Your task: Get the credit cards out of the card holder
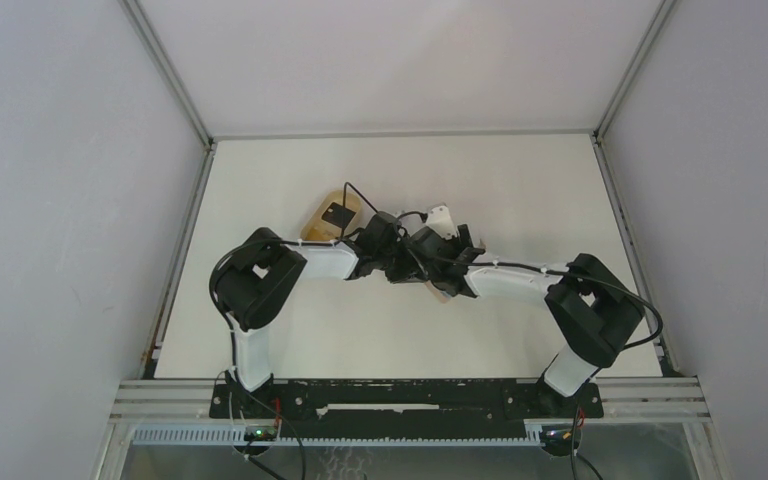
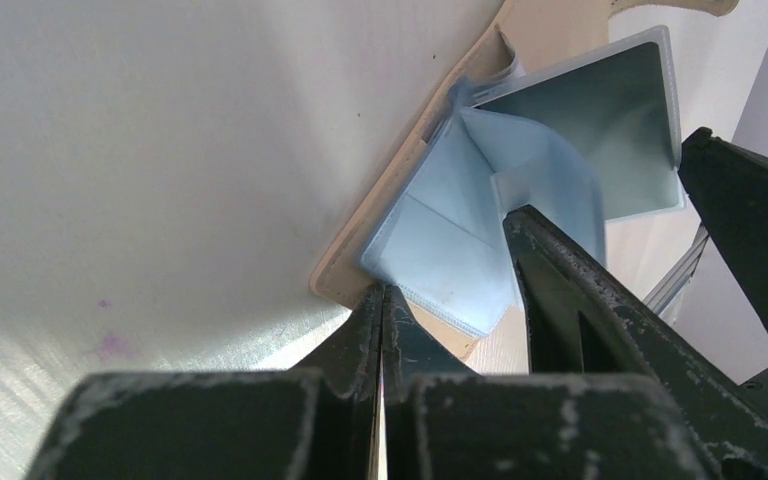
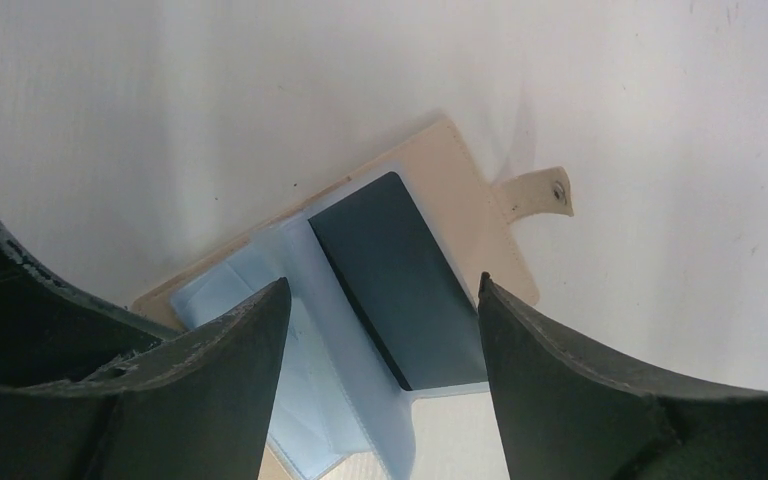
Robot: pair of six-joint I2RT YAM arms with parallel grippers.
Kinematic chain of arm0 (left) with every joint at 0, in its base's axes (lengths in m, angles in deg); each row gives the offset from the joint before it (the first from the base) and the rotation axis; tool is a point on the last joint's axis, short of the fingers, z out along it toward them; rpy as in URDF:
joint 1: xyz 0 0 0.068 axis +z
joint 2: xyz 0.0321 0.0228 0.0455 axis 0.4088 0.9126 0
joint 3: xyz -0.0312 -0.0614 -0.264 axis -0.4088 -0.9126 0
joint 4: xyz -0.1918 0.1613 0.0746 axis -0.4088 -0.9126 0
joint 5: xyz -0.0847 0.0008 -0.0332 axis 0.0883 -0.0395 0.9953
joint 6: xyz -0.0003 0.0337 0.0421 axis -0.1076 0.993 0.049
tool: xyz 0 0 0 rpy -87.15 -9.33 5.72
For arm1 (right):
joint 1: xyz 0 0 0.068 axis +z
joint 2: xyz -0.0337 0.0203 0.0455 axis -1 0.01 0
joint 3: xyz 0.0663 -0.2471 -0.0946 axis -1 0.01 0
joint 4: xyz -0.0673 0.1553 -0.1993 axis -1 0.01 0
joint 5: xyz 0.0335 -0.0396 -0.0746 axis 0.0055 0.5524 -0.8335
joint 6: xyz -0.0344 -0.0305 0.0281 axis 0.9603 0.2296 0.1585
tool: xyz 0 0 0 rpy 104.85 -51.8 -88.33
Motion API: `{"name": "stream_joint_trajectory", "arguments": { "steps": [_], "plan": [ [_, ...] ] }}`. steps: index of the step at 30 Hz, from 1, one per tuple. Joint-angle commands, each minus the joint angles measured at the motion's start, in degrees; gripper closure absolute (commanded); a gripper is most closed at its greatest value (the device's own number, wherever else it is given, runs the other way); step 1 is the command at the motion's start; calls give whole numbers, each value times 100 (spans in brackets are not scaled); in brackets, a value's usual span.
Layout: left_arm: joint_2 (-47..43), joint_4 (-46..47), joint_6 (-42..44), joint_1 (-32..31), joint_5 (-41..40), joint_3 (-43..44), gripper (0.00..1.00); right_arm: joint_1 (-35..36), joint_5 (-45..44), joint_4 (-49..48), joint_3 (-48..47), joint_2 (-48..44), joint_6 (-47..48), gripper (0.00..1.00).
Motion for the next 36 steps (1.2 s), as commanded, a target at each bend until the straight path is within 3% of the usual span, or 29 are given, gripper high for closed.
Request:
{"name": "stream_joint_trajectory", "arguments": {
  "steps": [1, 8, 16, 26, 36],
  "plan": [
    [427, -1023, 389, -28, -368, -169, 100, 24, -48, -147, -73, 14, -31, 23],
    [407, -1005, 390, -28, -357, -199, 100, -233, 641, -415, 278, -287, -169, 23],
    [412, -988, 398, -28, -328, -217, 100, -1055, 2826, -1372, 1011, -1156, -4, 23],
    [410, -987, 398, -30, -316, -224, 100, -1631, 5023, -2001, 1371, -1331, -38, 26],
    [396, -988, 398, -34, -307, -235, 100, -1703, 4768, -1988, 1428, -989, -141, 27]
  ]
}}
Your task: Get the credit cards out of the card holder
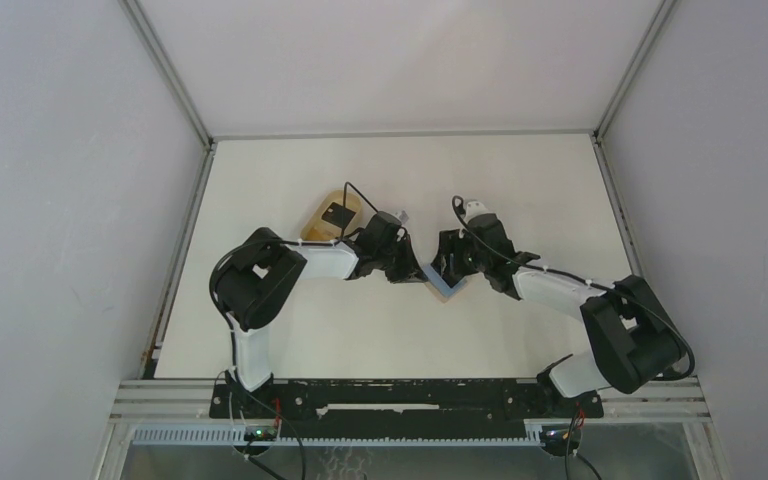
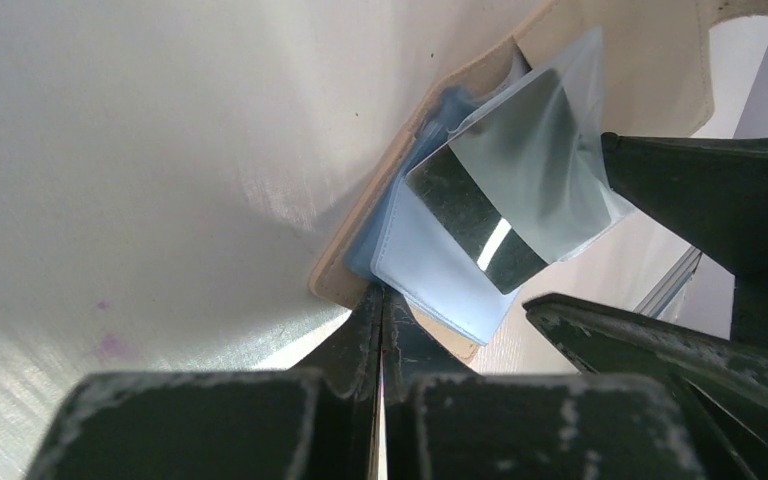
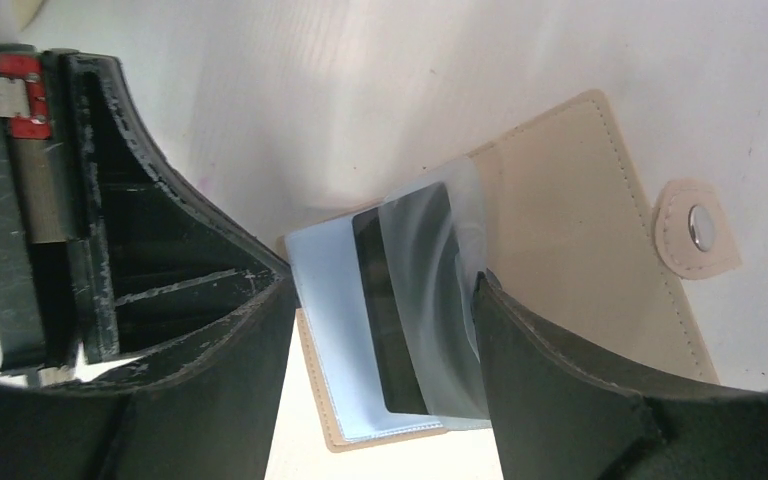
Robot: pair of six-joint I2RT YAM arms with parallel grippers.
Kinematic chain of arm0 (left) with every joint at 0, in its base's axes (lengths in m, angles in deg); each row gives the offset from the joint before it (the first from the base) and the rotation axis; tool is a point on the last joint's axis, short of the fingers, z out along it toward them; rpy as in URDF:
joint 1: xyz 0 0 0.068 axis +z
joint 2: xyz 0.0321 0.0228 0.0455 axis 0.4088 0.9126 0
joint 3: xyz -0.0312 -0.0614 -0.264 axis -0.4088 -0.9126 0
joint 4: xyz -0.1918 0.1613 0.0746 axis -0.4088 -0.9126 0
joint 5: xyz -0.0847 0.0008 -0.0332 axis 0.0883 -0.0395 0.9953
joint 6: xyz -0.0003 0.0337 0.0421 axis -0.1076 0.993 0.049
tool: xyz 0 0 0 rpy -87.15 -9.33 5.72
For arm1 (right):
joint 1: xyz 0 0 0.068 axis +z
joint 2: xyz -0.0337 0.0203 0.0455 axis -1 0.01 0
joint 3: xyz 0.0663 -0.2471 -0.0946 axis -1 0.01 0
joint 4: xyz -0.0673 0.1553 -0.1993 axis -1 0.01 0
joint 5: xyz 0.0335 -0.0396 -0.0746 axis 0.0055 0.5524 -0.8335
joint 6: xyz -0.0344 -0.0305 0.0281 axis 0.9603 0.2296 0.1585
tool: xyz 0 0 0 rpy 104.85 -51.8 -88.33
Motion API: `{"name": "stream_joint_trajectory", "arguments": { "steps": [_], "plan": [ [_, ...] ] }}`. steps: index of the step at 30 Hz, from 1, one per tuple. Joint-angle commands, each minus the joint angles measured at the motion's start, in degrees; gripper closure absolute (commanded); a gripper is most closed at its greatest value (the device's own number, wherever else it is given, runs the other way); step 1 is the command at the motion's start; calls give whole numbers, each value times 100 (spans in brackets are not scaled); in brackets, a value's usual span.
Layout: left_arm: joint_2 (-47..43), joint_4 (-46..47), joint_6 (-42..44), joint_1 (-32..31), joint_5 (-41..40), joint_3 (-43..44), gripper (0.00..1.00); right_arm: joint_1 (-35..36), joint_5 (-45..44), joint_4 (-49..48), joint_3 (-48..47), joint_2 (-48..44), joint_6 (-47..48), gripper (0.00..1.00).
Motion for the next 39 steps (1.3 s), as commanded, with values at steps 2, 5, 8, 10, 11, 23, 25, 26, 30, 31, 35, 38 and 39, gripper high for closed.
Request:
{"name": "stream_joint_trajectory", "arguments": {
  "steps": [2, 5, 8, 10, 11, 23, 25, 26, 30, 31, 35, 38, 39],
  "plan": [
    [384, -992, 359, -33, -338, -237, 100, 103, -70, -18, -43, 279, -174, 28],
    [383, -992, 367, -36, -330, -245, 100, 268, -763, 175, -146, 436, -107, 29],
    [383, -1000, 372, -31, -319, -240, 100, 442, -1043, 281, -237, 585, -116, 29],
    [369, -1018, 377, -30, -334, -237, 100, 521, -1121, 285, -264, 671, -169, 30],
    [361, -1018, 376, -30, -334, -244, 100, 533, -1093, 285, -265, 701, -202, 31],
    [-27, -1338, 529, -22, -501, -197, 100, 604, -787, 364, -216, 830, -463, 42],
    [-95, -1383, 539, -22, -488, -183, 100, 585, -710, 370, -200, 791, -468, 43],
    [-174, -1404, 535, -21, -486, -180, 100, 569, -662, 279, -181, 769, -461, 44],
    [-568, -1637, 588, -27, -558, -119, 100, 456, -414, 110, -123, 739, -501, 54],
    [-668, -1739, 629, -22, -608, -76, 100, 430, -360, 94, -110, 746, -524, 56],
    [-1026, -2128, 748, -13, -678, 197, 100, 349, -233, 22, -53, 761, -596, 59],
    [-1246, -2284, 742, -14, -634, 400, 100, 285, -86, -58, 8, 749, -670, 58],
    [-1324, -2310, 726, -13, -621, 442, 100, 239, -19, -92, 34, 744, -708, 58]
  ]
}}
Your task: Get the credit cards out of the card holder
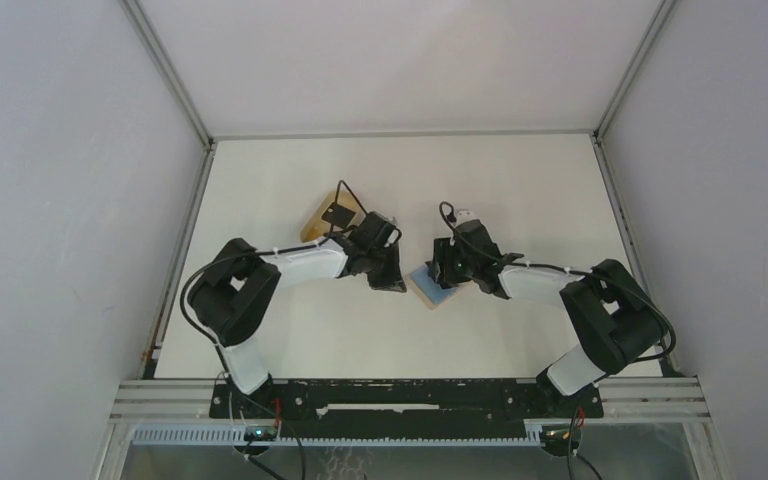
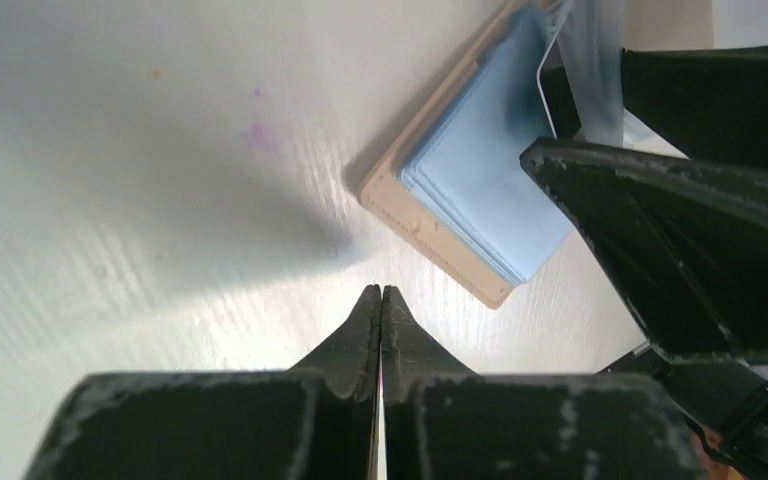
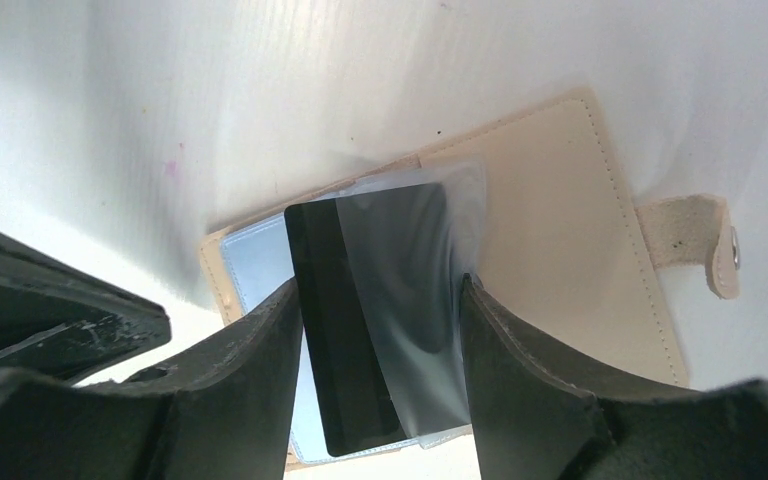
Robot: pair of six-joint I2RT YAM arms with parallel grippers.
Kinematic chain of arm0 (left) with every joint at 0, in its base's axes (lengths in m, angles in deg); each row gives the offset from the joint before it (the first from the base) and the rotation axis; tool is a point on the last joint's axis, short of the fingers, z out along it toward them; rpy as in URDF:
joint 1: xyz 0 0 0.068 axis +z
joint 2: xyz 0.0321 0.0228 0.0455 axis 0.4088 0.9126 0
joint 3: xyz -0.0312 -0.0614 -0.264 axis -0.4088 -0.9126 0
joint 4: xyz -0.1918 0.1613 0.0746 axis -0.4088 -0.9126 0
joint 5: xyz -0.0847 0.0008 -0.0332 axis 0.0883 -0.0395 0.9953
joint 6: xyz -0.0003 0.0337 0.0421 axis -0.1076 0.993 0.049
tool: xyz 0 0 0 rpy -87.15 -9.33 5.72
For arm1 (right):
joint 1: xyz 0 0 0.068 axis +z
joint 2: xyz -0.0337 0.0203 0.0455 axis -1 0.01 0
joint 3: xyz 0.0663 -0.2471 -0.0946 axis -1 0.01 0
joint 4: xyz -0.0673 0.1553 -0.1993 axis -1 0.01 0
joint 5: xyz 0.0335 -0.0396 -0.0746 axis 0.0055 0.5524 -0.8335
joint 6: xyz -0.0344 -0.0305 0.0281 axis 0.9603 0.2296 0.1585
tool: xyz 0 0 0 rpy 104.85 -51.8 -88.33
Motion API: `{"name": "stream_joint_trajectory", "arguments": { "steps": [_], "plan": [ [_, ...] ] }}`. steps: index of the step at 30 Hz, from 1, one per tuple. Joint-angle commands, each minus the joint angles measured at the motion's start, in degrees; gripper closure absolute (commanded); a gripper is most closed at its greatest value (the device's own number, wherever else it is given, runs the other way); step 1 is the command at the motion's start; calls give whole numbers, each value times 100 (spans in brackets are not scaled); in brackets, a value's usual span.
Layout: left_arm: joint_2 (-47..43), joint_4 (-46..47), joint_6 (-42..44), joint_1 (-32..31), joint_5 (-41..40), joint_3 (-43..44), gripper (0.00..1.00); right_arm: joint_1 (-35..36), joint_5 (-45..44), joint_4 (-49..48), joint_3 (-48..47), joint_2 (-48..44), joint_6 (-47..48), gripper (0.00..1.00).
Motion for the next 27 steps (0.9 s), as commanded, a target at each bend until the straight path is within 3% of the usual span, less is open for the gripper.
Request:
{"name": "stream_joint_trajectory", "arguments": {
  "steps": [1, 4, 8, 13, 23, 27],
  "plan": [
    [-579, -468, 167, -1, -62, 471, 100, -150, 451, -157, 176, 58, -283, 57],
    [-857, -355, 45, 26, 11, 494, 100, -260, 674, -313, 270, 52, -372, 56],
    [-1146, 528, -312, 62, 216, 232, 100, -393, 997, -481, 353, 49, -484, 55],
    [-844, 1344, -766, 64, 306, 158, 100, -584, 1498, -767, 492, 32, -612, 54],
    [-105, 1092, -1233, 47, 64, 505, 100, -617, 1648, -785, 558, -48, -497, 54],
    [15, 916, -1242, 44, -47, 604, 88, -622, 1656, -807, 578, -51, -489, 54]
  ]
}}
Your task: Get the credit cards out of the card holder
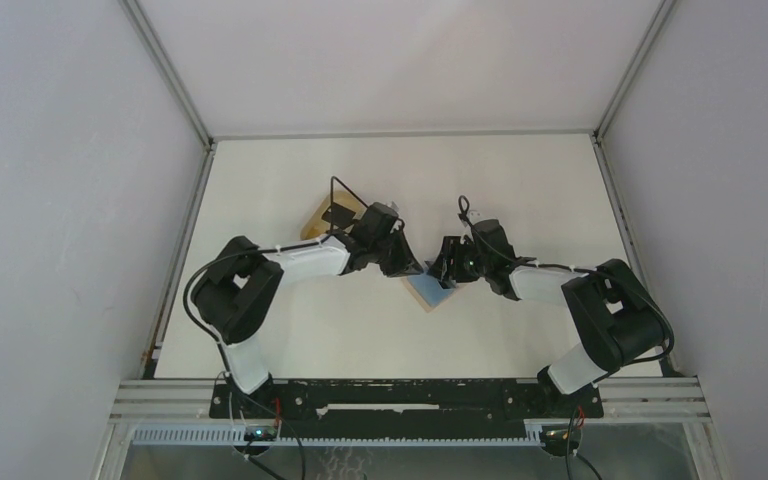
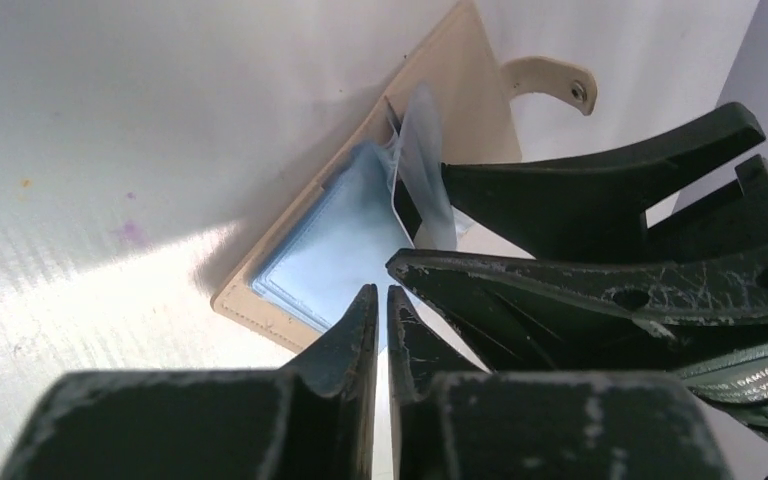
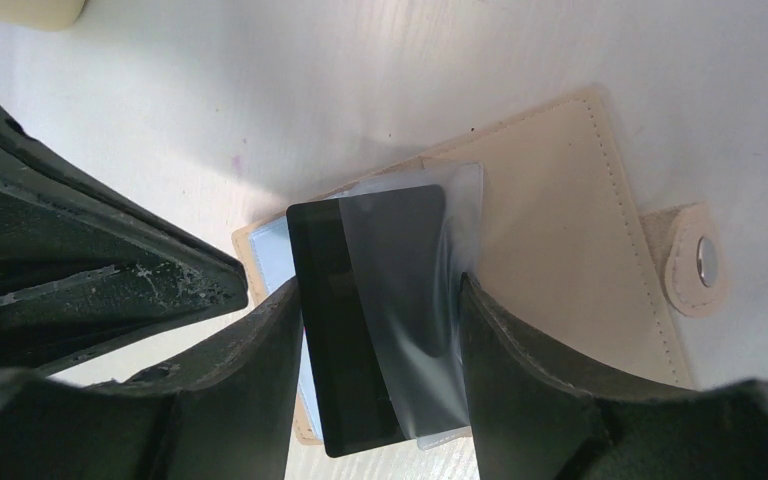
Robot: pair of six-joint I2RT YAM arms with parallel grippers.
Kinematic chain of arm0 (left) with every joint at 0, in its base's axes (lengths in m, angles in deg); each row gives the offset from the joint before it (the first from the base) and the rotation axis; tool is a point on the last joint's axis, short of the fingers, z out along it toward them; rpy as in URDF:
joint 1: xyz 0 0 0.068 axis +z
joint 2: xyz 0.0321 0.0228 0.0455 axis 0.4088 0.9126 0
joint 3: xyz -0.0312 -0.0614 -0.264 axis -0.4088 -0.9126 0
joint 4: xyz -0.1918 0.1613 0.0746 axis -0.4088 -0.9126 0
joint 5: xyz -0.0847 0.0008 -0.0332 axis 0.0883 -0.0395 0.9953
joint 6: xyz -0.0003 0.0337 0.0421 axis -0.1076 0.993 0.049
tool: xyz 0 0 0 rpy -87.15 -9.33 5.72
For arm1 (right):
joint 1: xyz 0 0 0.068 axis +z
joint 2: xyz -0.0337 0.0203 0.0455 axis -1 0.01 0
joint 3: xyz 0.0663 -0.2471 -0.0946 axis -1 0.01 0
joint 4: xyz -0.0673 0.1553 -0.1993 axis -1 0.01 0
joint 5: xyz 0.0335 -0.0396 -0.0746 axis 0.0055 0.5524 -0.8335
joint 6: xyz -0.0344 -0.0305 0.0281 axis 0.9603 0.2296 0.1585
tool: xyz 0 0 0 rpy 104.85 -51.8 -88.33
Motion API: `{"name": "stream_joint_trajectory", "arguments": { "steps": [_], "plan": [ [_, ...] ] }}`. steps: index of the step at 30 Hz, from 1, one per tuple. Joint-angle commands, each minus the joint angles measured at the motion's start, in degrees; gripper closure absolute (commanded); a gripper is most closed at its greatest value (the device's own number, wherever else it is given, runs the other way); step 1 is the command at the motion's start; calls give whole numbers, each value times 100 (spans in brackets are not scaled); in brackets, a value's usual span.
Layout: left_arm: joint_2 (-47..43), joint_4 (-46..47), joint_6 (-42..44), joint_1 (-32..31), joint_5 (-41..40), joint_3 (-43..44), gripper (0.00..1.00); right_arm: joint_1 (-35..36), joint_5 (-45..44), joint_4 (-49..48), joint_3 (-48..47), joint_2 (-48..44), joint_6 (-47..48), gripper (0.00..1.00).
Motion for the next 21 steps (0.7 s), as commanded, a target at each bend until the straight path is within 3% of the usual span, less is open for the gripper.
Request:
{"name": "stream_joint_trajectory", "arguments": {
  "steps": [1, 6, 9, 21],
  "plan": [
    [33, -45, -152, 16, -170, 470, 83, 20, 190, 101, 119, -45, -53, 53],
    [33, -19, -224, 11, -238, 512, 64, 24, 198, 104, 127, -24, -21, 53],
    [83, 2, -298, 7, -211, 569, 58, 20, 199, 105, 127, 2, -5, 53],
    [394, 46, -450, -32, -369, 706, 60, 24, 205, 65, 147, 41, 1, 54]
  ]
}}
